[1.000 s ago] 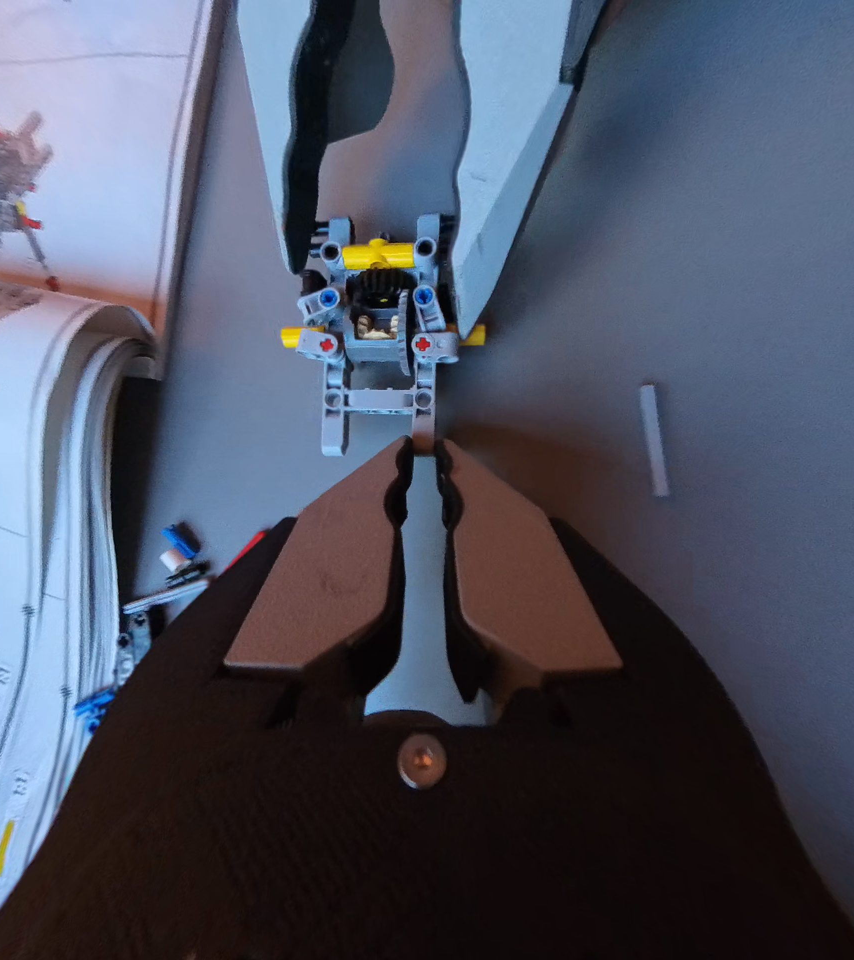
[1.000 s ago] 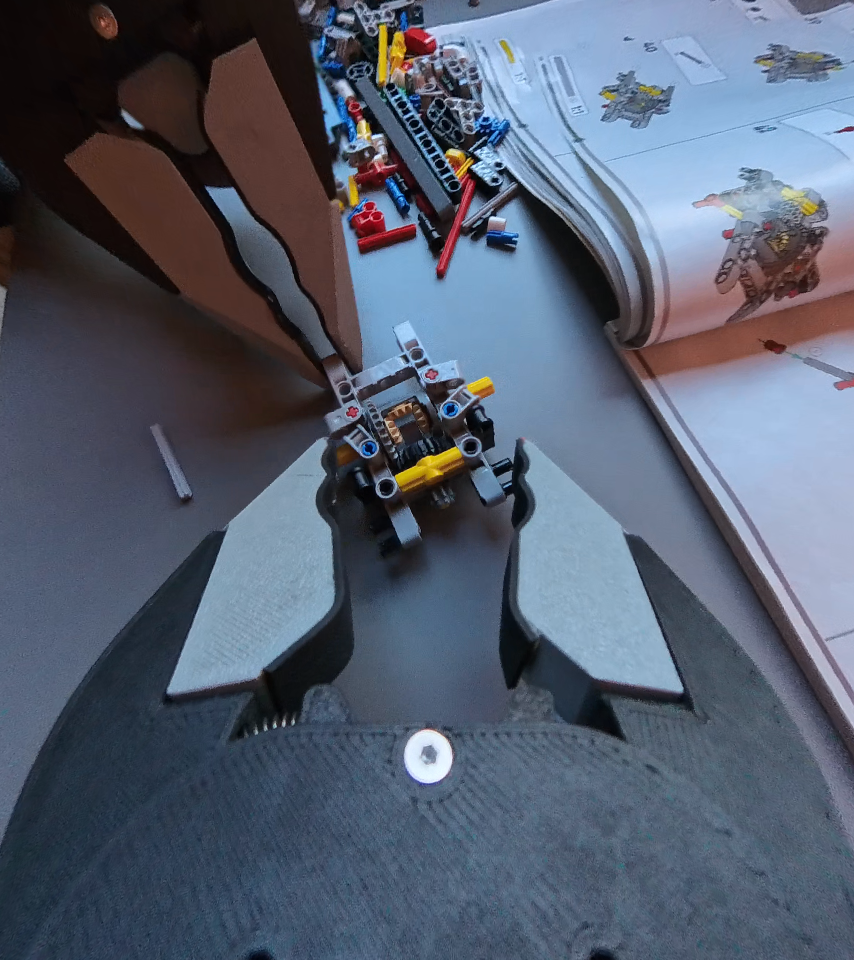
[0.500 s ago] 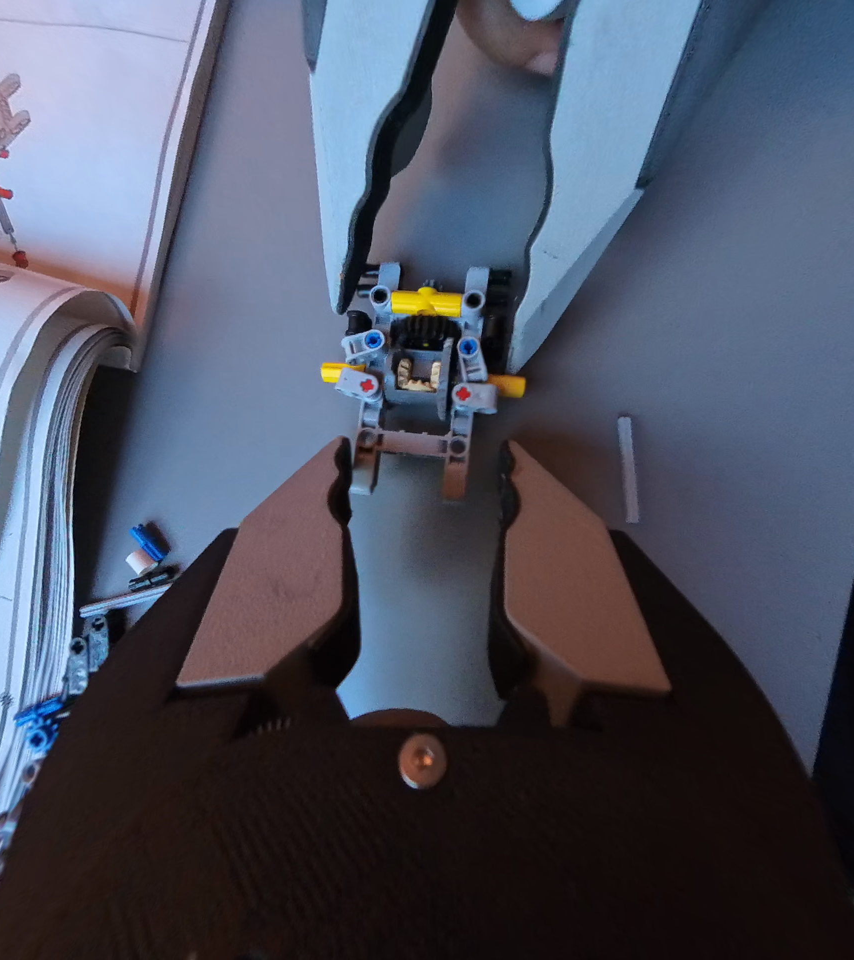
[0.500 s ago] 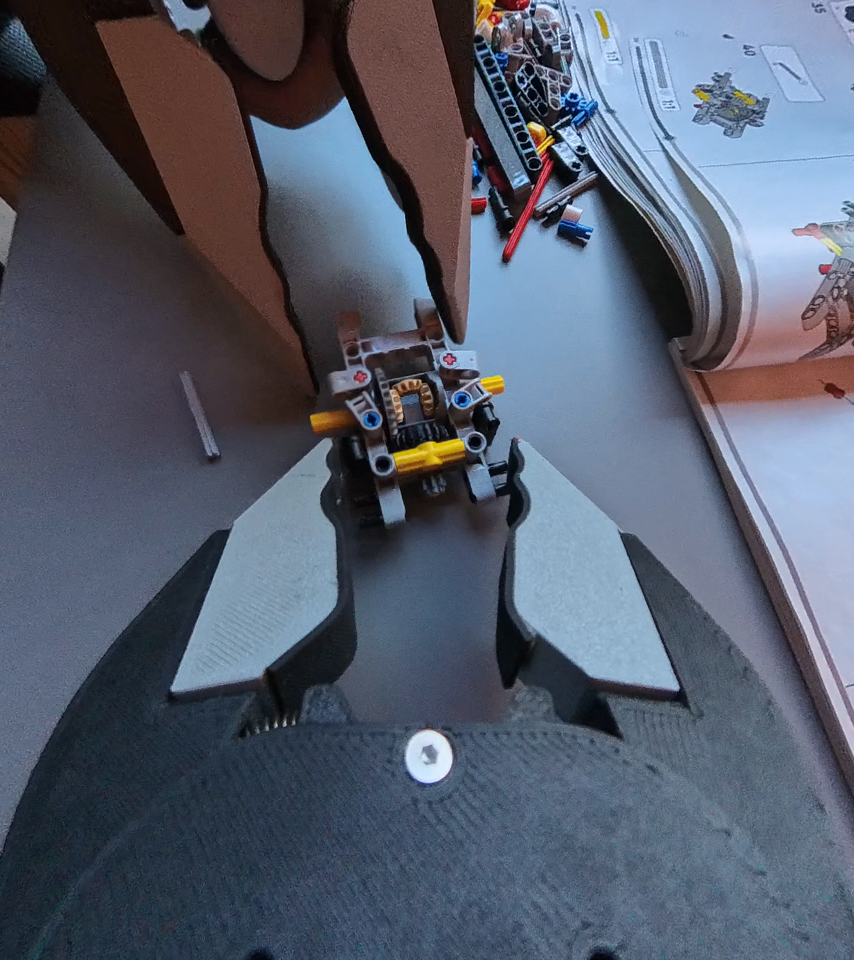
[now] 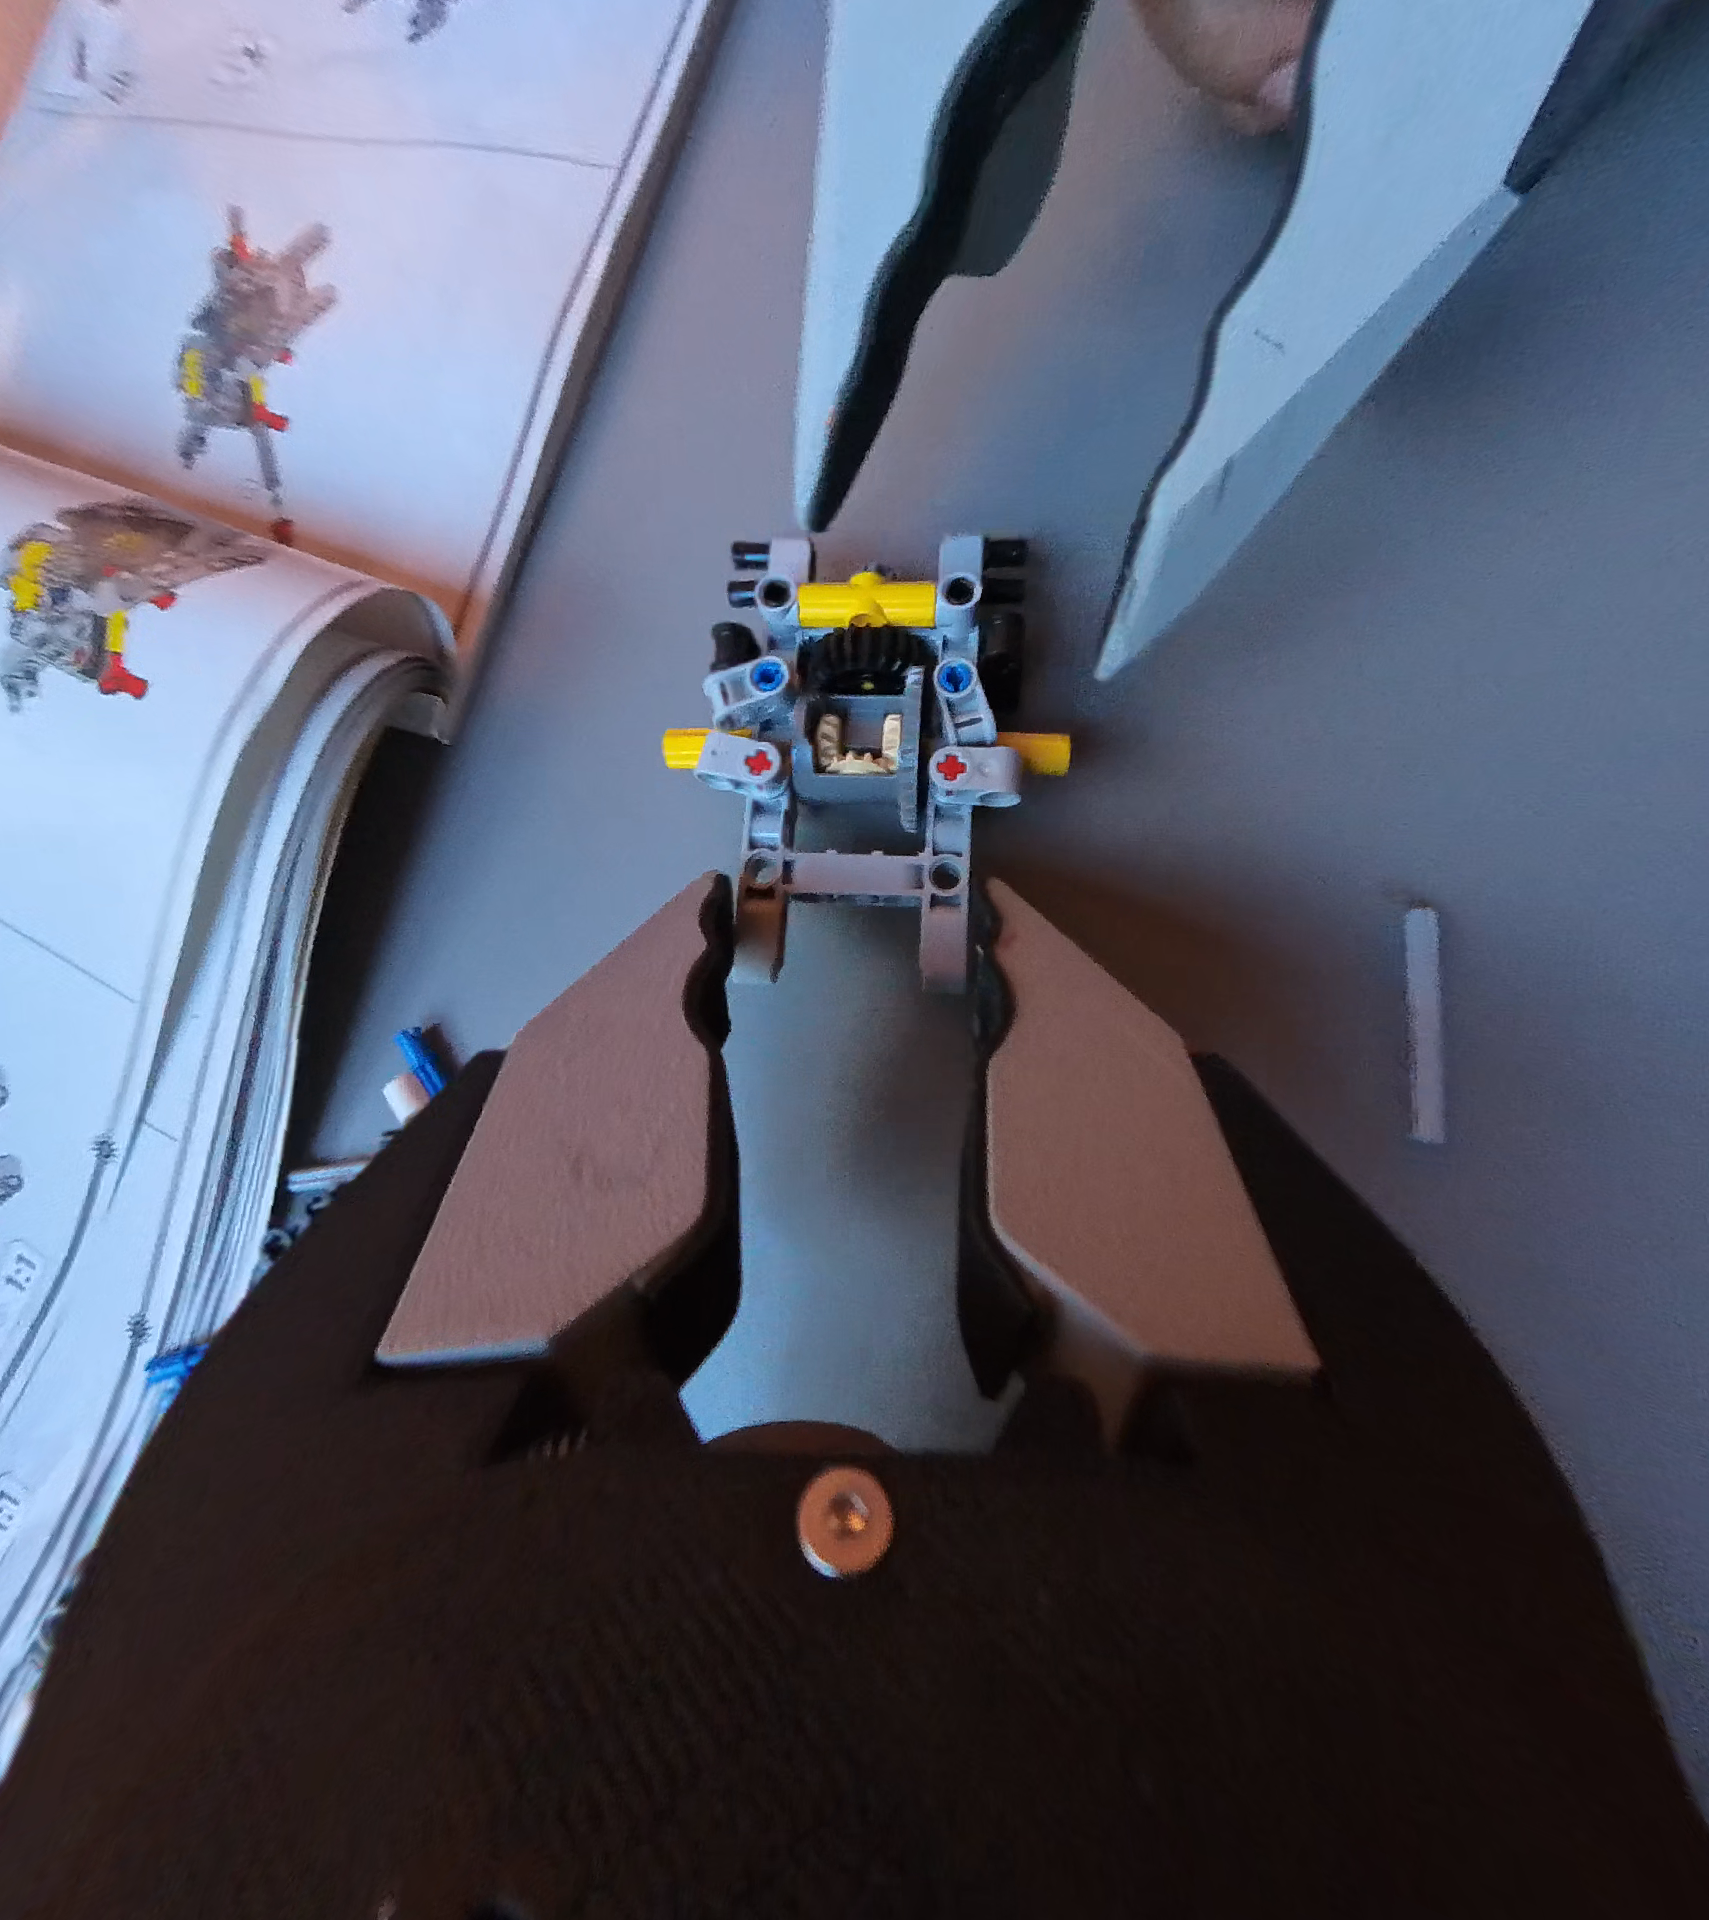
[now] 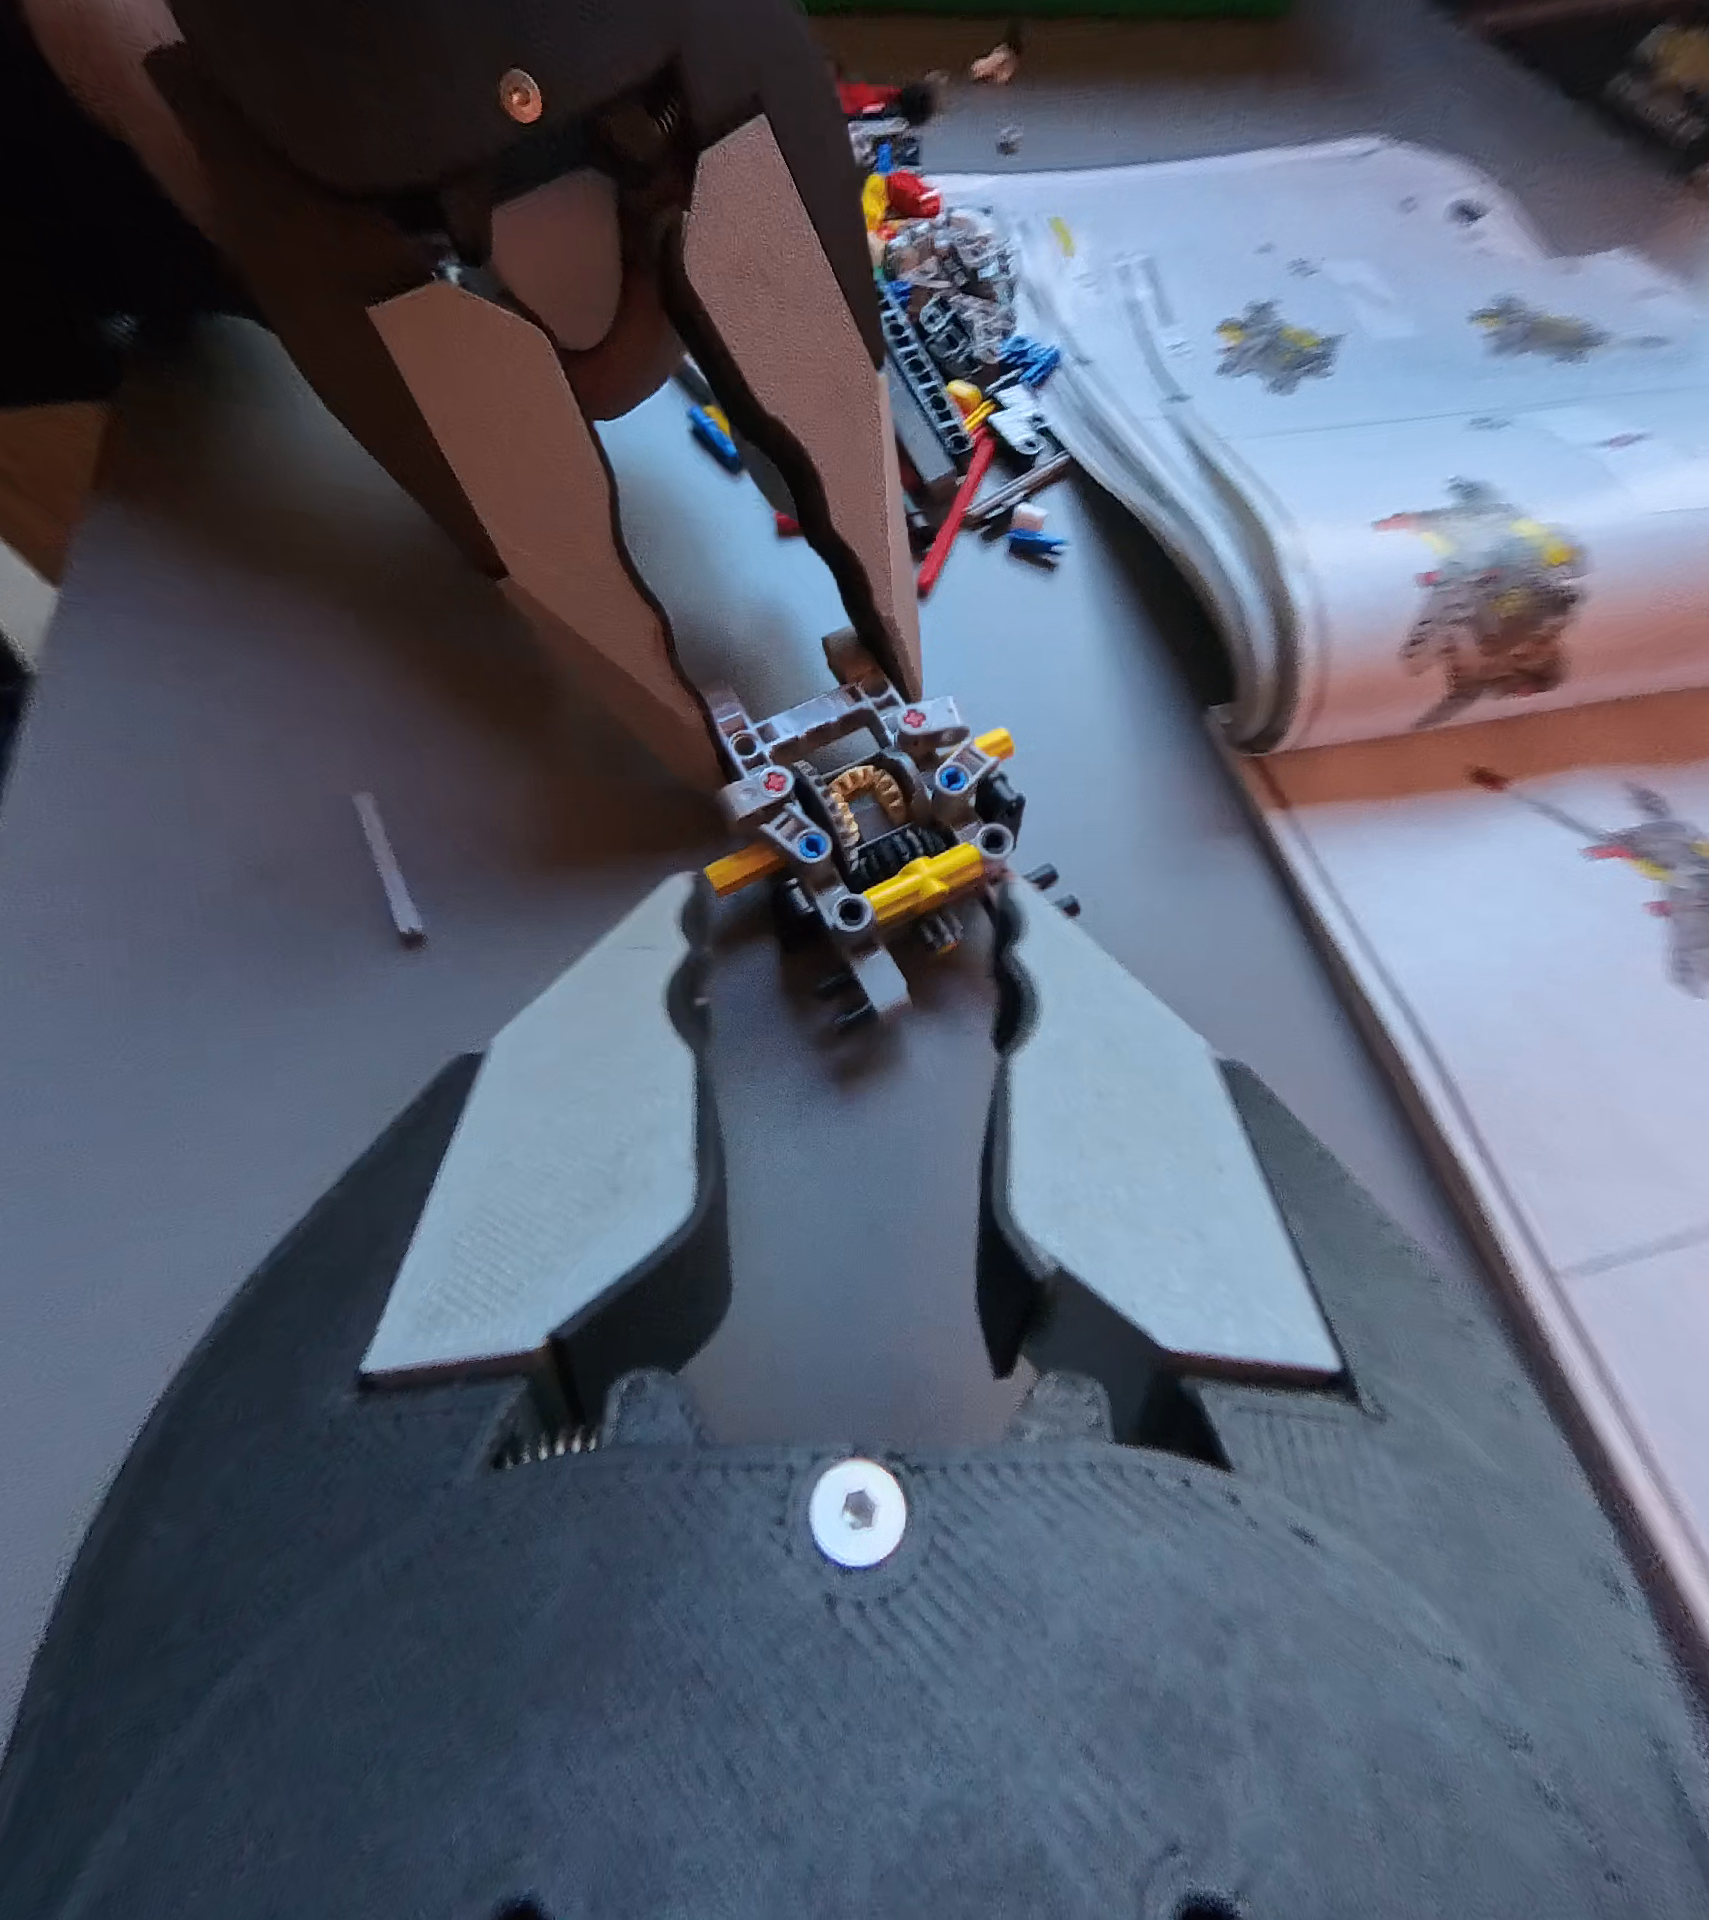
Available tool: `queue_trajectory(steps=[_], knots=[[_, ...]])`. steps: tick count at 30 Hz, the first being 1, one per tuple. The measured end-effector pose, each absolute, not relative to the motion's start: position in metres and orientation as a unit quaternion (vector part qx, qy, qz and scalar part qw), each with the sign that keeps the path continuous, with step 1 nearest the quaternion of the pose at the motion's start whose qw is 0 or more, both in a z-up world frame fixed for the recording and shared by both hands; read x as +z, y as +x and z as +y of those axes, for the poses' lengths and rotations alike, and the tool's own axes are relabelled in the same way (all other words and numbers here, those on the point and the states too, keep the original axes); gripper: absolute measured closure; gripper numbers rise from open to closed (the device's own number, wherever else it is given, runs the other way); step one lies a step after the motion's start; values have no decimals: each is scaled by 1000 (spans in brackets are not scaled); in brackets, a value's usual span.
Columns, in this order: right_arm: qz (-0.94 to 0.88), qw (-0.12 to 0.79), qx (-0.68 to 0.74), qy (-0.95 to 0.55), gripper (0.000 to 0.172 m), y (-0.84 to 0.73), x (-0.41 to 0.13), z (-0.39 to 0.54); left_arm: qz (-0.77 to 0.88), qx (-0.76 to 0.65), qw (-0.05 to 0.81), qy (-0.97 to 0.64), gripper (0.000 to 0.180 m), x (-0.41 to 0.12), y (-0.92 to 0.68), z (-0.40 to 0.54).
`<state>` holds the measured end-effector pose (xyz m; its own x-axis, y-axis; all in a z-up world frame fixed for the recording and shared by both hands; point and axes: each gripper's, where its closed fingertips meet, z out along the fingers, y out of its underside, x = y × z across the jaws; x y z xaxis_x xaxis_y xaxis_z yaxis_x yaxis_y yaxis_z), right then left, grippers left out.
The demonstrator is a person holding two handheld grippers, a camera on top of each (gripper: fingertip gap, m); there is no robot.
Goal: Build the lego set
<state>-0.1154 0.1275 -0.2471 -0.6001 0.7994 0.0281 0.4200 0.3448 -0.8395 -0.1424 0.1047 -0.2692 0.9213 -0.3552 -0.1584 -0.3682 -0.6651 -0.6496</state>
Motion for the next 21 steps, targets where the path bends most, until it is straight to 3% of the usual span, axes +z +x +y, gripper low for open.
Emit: queue_trajectory(steps=[6, 10, 21], knots=[[-799, 294, 400, -339, 152, -113, -238, 124, 221, -13, 351, -910, 137, -270, -135, 101], [-812, 272, 421, -301, 153, -102, -232, 99, 285, -43, 325, -900, 137, -271, -119, 86], [-862, 278, 334, -262, 163, -93, -247, 83, 258, -91, 322, -907, 137, -273, -117, 79]])
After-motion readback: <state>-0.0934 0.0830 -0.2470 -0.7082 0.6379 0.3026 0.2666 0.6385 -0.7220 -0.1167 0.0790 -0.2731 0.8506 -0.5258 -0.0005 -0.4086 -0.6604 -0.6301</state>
